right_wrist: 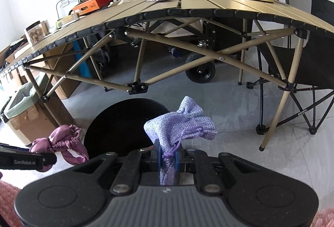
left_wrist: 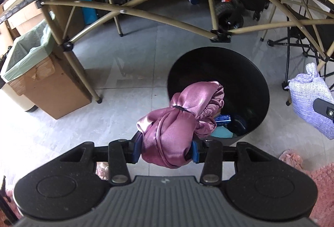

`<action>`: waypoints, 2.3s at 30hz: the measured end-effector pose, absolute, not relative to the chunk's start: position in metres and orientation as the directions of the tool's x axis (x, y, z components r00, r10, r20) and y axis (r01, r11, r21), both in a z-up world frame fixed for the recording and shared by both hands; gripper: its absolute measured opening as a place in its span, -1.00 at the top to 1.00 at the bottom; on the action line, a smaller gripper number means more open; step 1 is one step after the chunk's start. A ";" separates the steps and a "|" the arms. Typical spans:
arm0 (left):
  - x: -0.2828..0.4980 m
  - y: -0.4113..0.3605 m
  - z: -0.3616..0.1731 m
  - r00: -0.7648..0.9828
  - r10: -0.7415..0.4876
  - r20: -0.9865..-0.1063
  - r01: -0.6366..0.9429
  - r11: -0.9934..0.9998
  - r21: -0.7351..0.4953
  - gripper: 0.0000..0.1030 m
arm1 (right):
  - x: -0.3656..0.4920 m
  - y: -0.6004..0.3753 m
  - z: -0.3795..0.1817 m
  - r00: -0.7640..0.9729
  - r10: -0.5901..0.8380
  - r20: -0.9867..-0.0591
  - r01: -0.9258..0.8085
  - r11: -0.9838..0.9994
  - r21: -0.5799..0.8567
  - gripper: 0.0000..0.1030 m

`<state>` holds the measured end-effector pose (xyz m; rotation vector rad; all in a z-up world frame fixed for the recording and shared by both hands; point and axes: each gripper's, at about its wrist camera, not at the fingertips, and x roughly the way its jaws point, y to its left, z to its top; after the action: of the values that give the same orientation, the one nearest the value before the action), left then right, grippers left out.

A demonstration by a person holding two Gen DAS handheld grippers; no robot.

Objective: Collect trash
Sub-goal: 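Carry the pink cloth and lavender pouch down over the black trash bin, then open the left gripper to drop the pink cloth into the bin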

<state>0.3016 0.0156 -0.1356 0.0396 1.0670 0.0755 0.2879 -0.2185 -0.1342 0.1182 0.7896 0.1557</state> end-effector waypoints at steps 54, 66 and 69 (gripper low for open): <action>0.406 -0.071 -0.178 0.350 0.070 -0.934 -0.098 0.994 0.038 -0.51 | 0.324 -0.249 -0.160 0.663 0.074 -0.745 0.083 0.982 0.171 0.78; 0.402 -0.067 -0.170 0.372 0.074 -0.925 -0.113 0.993 0.034 -1.00 | 0.320 -0.249 -0.157 0.669 0.082 -0.739 0.065 0.984 0.169 0.78; 0.400 -0.065 -0.168 0.376 0.077 -0.923 -0.115 0.993 0.036 -1.00 | 0.319 -0.249 -0.156 0.668 0.085 -0.739 0.061 0.984 0.168 0.78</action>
<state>0.4002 -0.0648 -0.1680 -0.0368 1.1785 0.1229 0.3194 -0.2490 -0.1561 0.1847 0.8399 0.0133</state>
